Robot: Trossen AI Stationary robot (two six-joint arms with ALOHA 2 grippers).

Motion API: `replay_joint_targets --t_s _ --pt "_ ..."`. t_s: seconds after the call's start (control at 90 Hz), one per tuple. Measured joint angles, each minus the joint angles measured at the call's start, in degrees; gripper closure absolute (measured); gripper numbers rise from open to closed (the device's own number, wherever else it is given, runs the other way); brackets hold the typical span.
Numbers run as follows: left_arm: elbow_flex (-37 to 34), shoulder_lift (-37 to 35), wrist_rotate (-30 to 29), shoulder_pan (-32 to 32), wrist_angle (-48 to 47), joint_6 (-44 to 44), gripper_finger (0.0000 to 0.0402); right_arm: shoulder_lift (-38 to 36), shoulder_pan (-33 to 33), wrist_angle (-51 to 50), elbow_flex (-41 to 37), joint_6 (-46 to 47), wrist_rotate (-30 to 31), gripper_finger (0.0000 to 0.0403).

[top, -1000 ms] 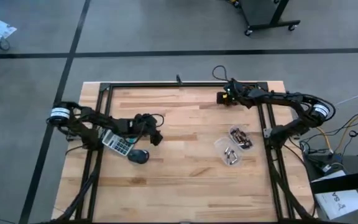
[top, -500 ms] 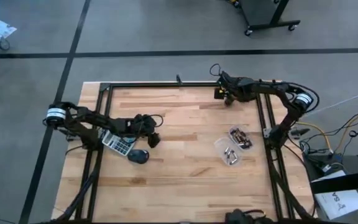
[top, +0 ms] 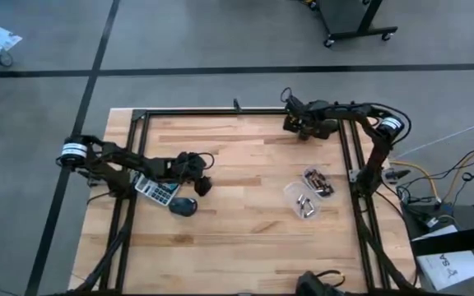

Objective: Insert battery
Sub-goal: Open the remote battery compartment

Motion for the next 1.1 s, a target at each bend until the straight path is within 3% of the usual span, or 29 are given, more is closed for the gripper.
replay_joint_targets --t_s 0.333,0.489,0.667,0.889,1.1 --pt "0.0 0.04 0.61 -0.14 0.77 0.49 0.0129 0.09 0.83 0.3 0.4 3.31 1.78 0.021" --pt "-0.28 0.13 1.22 -0.53 3.22 1.84 0.0129 0.04 3.05 0.03 0.36 1.29 3.0 0.0219" --pt "-4.69 0.15 1.62 -1.12 13.66 6.8 0.0129 -2.03 8.6 0.36 0.26 -7.02 4.5 0.0218" --pt "-13.72 0.15 1.48 -3.66 35.73 17.59 0.0129 -5.99 20.85 0.71 0.31 -21.44 3.79 0.0231" --pt "-16.22 0.11 1.08 -6.77 44.67 28.4 0.013 -6.51 29.68 3.85 0.24 -21.87 -6.13 0.0225"
